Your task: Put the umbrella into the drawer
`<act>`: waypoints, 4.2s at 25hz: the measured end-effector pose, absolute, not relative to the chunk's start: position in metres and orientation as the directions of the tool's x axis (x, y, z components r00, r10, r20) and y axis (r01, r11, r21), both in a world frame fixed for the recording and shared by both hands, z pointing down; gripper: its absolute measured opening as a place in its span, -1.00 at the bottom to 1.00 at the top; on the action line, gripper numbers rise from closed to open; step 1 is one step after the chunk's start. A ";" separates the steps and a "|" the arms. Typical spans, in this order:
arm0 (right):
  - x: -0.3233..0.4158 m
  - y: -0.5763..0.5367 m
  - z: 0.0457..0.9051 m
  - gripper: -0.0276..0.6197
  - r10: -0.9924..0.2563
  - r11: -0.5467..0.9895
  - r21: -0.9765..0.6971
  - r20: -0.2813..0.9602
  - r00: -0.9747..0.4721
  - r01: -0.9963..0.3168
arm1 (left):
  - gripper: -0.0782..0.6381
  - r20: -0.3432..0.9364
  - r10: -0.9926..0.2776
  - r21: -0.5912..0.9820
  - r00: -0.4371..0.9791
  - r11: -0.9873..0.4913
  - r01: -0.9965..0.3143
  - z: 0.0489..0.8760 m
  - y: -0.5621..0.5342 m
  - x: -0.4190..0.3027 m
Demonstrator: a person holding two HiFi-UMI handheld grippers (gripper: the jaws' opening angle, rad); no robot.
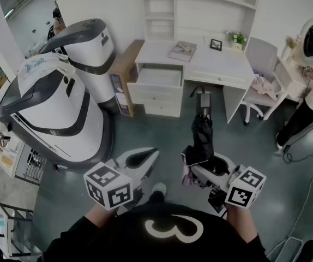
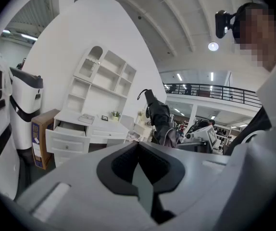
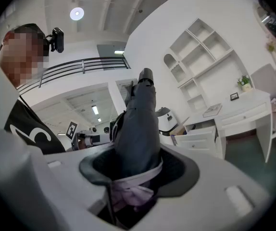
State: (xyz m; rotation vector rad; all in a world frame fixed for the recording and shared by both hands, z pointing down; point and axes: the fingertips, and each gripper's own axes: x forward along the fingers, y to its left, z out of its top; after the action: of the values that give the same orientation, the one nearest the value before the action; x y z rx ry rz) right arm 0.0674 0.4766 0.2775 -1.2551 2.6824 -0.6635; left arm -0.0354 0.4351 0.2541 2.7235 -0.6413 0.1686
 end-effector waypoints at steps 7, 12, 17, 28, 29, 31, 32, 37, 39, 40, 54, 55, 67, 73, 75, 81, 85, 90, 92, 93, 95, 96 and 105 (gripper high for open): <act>0.062 0.467 0.273 -0.19 -0.743 0.583 -0.416 0.074 -0.665 -0.698 | -0.76 0.161 -0.426 0.262 0.890 -0.851 -0.455 0.245 0.433 -0.041; 0.057 0.456 0.278 -0.19 -0.745 0.584 -0.414 0.067 -0.663 -0.698 | -0.76 0.170 -0.435 0.265 0.884 -0.844 -0.466 0.254 0.423 -0.047; 0.056 0.438 0.288 -0.19 -0.744 0.578 -0.412 0.087 -0.663 -0.704 | -0.76 0.163 -0.436 0.269 0.885 -0.843 -0.465 0.258 0.404 -0.046; 0.061 0.344 0.309 -0.19 -0.738 0.554 -0.444 0.130 -0.662 -0.705 | -0.76 0.184 -0.425 0.312 0.886 -0.830 -0.463 0.279 0.307 -0.042; 0.061 0.331 0.312 -0.19 -0.739 0.549 -0.447 0.135 -0.660 -0.706 | -0.76 0.186 -0.423 0.316 0.887 -0.829 -0.461 0.281 0.292 -0.042; 0.061 0.301 0.317 -0.19 -0.740 0.538 -0.455 0.146 -0.656 -0.709 | -0.76 0.191 -0.417 0.326 0.889 -0.827 -0.458 0.286 0.261 -0.041; 0.062 0.287 0.321 -0.19 -0.741 0.531 -0.461 0.155 -0.654 -0.711 | -0.76 0.197 -0.413 0.333 0.889 -0.825 -0.457 0.289 0.245 -0.040; 0.065 0.206 0.334 -0.19 -0.733 0.492 -0.495 0.208 -0.647 -0.716 | -0.76 0.252 -0.403 0.365 0.880 -0.803 -0.472 0.302 0.155 -0.037; 0.064 0.172 0.339 -0.19 -0.729 0.477 -0.509 0.226 -0.646 -0.716 | -0.76 0.271 -0.400 0.365 0.876 -0.799 -0.477 0.306 0.117 -0.037; 0.063 0.155 0.342 -0.19 -0.727 0.470 -0.516 0.234 -0.646 -0.716 | -0.76 0.277 -0.396 0.368 0.876 -0.798 -0.477 0.308 0.098 -0.038; 0.047 0.012 0.384 -0.19 -0.697 0.397 -0.540 0.350 -0.627 -0.742 | -0.76 0.308 -0.355 0.437 0.883 -0.771 -0.463 0.351 -0.051 -0.049; 0.046 0.010 0.385 -0.19 -0.693 0.395 -0.538 0.357 -0.626 -0.744 | -0.76 0.307 -0.356 0.440 0.882 -0.769 -0.464 0.351 -0.055 -0.051; 0.051 -0.035 0.388 -0.19 -0.646 0.423 -0.547 0.377 -0.664 -0.723 | -0.76 0.312 -0.379 0.457 0.871 -0.744 -0.488 0.354 -0.090 -0.048; 0.063 -0.077 0.401 -0.19 -0.603 0.436 -0.561 0.398 -0.691 -0.704 | -0.76 0.340 -0.400 0.479 0.851 -0.706 -0.522 0.365 -0.128 -0.041; 0.068 -0.093 0.407 -0.19 -0.585 0.437 -0.569 0.408 -0.701 -0.696 | -0.76 0.346 -0.408 0.494 0.845 -0.686 -0.534 0.368 -0.144 -0.037; 0.082 -0.145 0.423 -0.19 -0.519 0.468 -0.546 0.466 -0.716 -0.695 | -0.76 0.361 -0.444 0.501 0.820 -0.650 -0.572 0.370 -0.191 -0.024; 0.087 -0.175 0.438 -0.19 -0.451 0.512 -0.505 0.530 -0.718 -0.695 | -0.76 0.362 -0.471 0.509 0.804 -0.623 -0.594 0.371 -0.217 -0.022; 0.090 -0.202 0.462 -0.19 -0.374 0.550 -0.481 0.589 -0.716 -0.683 | -0.76 0.380 -0.496 0.514 0.781 -0.588 -0.624 0.379 -0.240 -0.024; 0.091 -0.211 0.472 -0.19 -0.347 0.559 -0.479 0.606 -0.716 -0.677 | -0.76 0.387 -0.508 0.514 0.770 -0.574 -0.637 0.383 -0.248 -0.027; 0.091 -0.214 0.477 -0.19 -0.334 0.565 -0.473 0.618 -0.712 -0.676 | -0.76 0.391 -0.514 0.514 0.764 -0.567 -0.644 0.384 -0.252 -0.028; 0.091 -0.222 0.485 -0.19 -0.313 0.582 -0.454 0.642 -0.701 -0.675 | -0.76 0.396 -0.524 0.513 0.754 -0.555 -0.655 0.386 -0.259 -0.031; 0.091 -0.225 0.489 -0.19 -0.304 0.593 -0.440 0.653 -0.694 -0.674 | -0.76 0.399 -0.529 0.512 0.749 -0.549 -0.661 0.387 -0.262 -0.032; 0.098 -0.255 0.539 -0.19 -0.211 0.697 -0.306 0.777 -0.594 -0.648 | -0.76 0.435 -0.564 0.518 0.702 -0.481 -0.707 0.406 -0.286 -0.048</act>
State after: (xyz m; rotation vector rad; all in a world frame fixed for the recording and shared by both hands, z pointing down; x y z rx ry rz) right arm 0.0978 -0.2555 0.5393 -1.0713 3.5441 -1.2364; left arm -0.0484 -0.2863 0.4062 2.2145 -0.9645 0.2667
